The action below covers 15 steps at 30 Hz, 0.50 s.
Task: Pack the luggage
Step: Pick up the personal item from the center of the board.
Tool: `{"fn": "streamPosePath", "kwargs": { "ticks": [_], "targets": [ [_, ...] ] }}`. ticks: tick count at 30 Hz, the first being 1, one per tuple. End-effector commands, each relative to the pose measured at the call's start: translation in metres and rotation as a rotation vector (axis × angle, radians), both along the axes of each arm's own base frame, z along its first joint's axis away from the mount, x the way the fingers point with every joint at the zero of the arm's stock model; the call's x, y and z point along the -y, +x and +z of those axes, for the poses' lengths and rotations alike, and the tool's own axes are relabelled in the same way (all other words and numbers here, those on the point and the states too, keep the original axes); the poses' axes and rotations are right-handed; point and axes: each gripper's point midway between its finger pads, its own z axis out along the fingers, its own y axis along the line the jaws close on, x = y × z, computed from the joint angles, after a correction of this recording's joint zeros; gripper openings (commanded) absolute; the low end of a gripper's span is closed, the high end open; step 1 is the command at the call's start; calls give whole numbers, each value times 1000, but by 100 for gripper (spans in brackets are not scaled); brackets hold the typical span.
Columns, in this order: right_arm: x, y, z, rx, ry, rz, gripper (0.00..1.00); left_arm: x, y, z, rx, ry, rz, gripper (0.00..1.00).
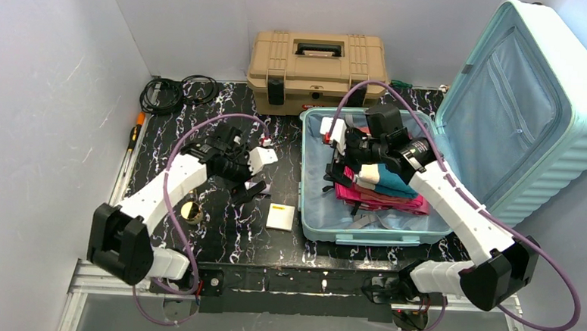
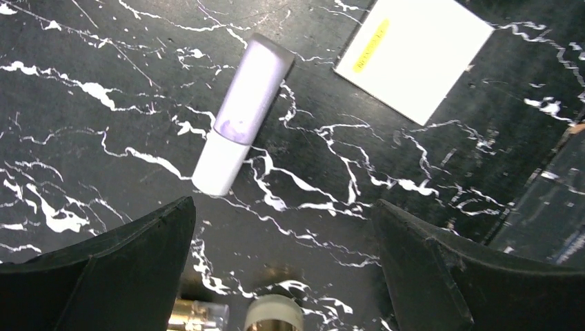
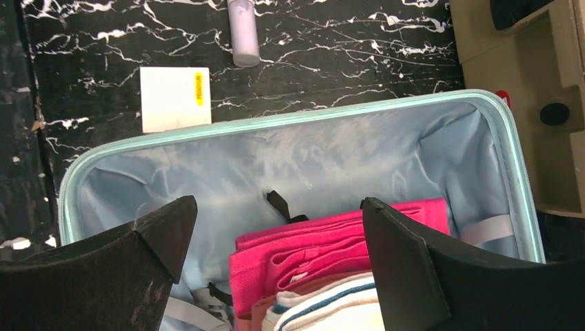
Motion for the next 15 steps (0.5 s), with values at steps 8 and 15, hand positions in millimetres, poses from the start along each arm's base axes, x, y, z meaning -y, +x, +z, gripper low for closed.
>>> {"fn": "streamPosePath", "kwargs": {
  "ticks": [8, 15],
  "targets": [
    [24, 13, 31, 29, 201, -63, 98, 11, 31, -58, 6, 117, -141, 97],
    [44, 21, 34, 75, 186, -129, 98, 12, 38, -94, 19, 241, -182, 87]
  ]
}}
